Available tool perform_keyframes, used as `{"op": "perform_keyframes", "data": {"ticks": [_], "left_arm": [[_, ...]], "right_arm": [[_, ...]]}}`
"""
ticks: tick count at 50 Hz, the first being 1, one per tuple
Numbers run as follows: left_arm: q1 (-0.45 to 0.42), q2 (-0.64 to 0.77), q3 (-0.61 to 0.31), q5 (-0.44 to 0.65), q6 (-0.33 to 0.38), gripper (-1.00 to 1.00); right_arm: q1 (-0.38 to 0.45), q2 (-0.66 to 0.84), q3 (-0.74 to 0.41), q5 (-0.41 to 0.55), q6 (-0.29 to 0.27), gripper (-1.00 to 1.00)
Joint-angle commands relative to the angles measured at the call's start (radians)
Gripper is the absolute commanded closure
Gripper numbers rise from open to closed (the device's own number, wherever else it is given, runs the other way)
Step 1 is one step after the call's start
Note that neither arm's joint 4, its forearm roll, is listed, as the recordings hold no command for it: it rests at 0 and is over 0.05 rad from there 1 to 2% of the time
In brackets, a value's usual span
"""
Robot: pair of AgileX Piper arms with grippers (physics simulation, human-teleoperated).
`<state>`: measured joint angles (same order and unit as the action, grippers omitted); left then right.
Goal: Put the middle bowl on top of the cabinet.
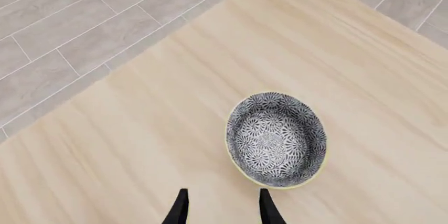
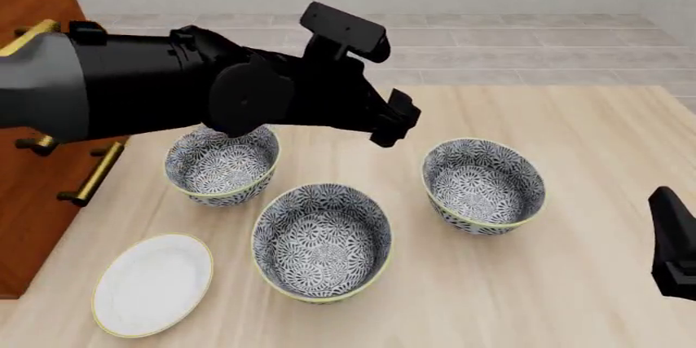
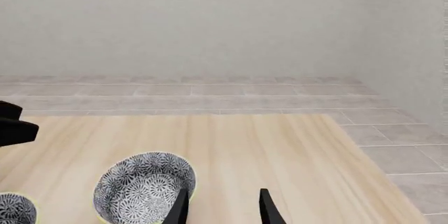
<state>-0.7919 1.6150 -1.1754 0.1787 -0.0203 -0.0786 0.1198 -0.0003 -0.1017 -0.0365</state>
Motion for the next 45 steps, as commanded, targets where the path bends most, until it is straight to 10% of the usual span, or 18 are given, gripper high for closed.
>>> {"op": "perform_keyframes", "data": {"ticks": [1, 45], "left_arm": [[-0.020, 0.045, -0.041, 0.009, -0.025, -1.00], [-0.049, 0.153, -0.108, -0.039, -0.209, -1.00]], "right_arm": [[-0.002, 0.008, 0.000, -0.007, 0.001, -1.00], [-0.012, 0.078, 0.000, -0.064, 0.007, -1.00]]}}
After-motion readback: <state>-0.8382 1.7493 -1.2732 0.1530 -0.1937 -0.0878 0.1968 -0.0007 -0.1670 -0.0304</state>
